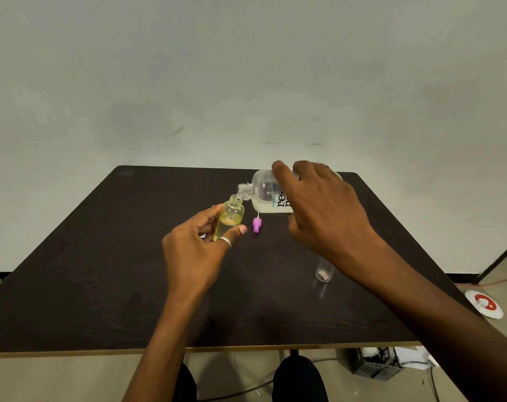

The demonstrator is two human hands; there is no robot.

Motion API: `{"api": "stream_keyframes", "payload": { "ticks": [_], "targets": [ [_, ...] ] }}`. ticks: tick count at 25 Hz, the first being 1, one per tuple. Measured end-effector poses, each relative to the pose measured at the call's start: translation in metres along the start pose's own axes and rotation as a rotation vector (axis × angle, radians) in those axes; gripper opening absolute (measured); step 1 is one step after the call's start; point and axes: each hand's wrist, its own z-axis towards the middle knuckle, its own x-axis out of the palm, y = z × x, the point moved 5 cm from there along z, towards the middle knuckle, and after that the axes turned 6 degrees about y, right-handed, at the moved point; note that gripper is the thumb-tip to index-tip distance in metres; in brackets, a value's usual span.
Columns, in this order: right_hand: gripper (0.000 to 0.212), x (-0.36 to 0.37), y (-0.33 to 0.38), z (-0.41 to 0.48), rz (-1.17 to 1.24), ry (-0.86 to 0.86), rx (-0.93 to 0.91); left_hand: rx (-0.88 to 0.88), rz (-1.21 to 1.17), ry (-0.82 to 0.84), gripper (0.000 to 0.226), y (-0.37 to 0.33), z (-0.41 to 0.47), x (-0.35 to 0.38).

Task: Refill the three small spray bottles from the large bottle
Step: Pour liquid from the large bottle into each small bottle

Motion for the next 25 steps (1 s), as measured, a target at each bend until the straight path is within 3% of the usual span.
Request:
{"api": "stream_keyframes", "payload": {
  "ticks": [25],
  "targets": [
    [0.077, 0.0005, 0.0013, 0.001, -0.011, -0.021, -0.003, 0.007, 0.0, 0.001, 0.053, -0.0004, -0.0001, -0.0004]
  ]
}}
